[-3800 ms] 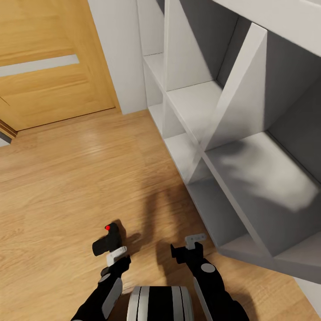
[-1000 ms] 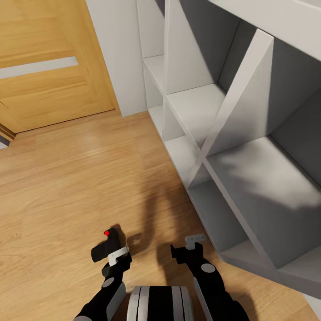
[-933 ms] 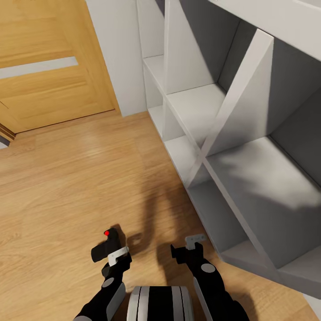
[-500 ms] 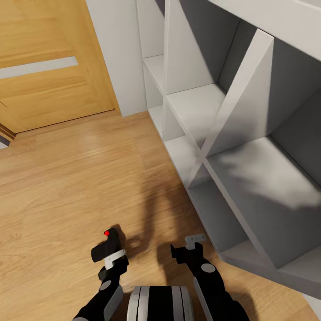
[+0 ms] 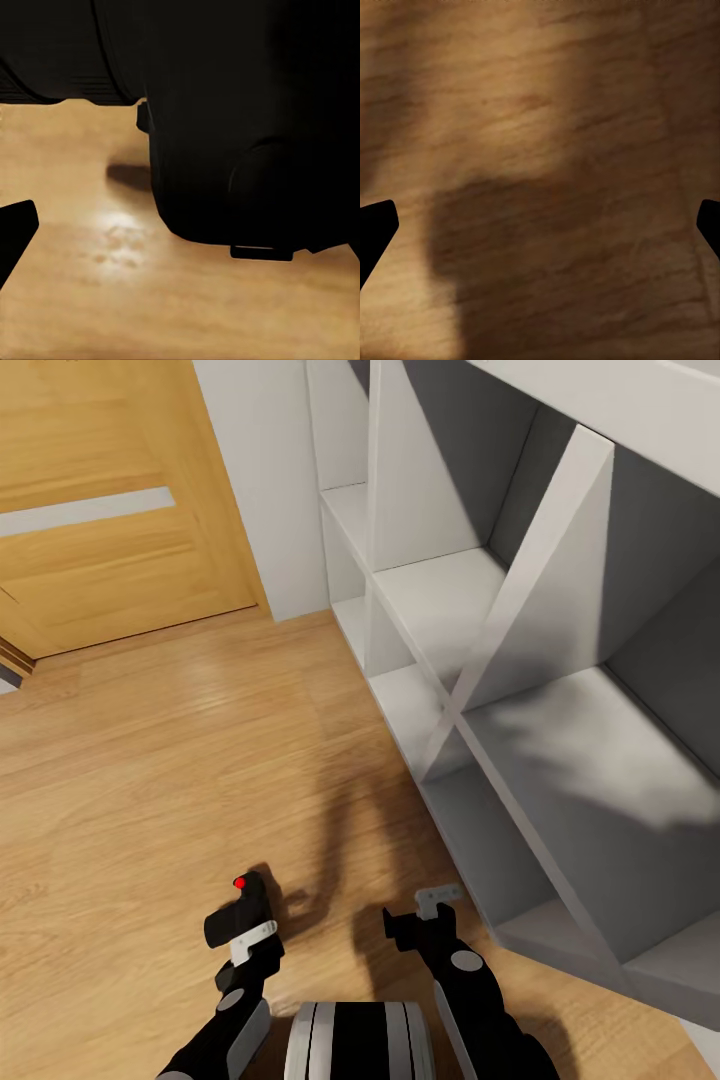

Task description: Attach the digital camera to the camera tripod in the bedroom.

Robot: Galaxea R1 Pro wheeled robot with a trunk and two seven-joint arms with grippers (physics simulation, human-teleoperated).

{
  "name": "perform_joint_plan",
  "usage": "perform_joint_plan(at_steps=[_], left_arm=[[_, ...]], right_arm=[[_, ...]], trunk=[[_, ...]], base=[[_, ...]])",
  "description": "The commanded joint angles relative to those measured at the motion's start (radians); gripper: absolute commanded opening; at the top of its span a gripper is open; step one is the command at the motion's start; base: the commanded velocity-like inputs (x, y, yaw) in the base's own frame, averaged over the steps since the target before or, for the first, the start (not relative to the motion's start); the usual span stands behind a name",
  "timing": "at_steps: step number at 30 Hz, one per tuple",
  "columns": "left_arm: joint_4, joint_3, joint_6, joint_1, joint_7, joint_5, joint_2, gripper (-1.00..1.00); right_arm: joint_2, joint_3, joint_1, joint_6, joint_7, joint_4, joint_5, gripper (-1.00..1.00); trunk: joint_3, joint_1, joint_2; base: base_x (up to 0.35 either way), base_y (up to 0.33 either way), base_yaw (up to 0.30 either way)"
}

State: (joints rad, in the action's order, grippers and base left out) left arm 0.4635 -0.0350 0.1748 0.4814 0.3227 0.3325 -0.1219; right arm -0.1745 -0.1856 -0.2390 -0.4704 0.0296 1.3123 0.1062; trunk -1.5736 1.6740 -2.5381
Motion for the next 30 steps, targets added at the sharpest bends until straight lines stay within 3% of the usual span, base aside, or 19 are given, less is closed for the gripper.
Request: perform_joint_plan(at_steps=[1, 30], left_arm=[[-0.001, -0.003, 0.003, 0.000, 0.004, 0.009, 0.001, 1.00], [0.001, -0.005, 0.001, 0.000, -0.008, 0.004, -0.008, 1.00]], right_arm=[[0.000, -0.001, 0.000, -0.007, 0.001, 0.002, 0.010, 1.00], [0.000, -0.002, 0.000, -0.007, 0.001, 0.001, 0.010, 1.00]], trunk=[[-0.001, 0.000, 0.000], [-0.001, 0.000, 0.000]], base=[[0.000, 0.000, 0.000], [0.000, 0.000, 0.000]])
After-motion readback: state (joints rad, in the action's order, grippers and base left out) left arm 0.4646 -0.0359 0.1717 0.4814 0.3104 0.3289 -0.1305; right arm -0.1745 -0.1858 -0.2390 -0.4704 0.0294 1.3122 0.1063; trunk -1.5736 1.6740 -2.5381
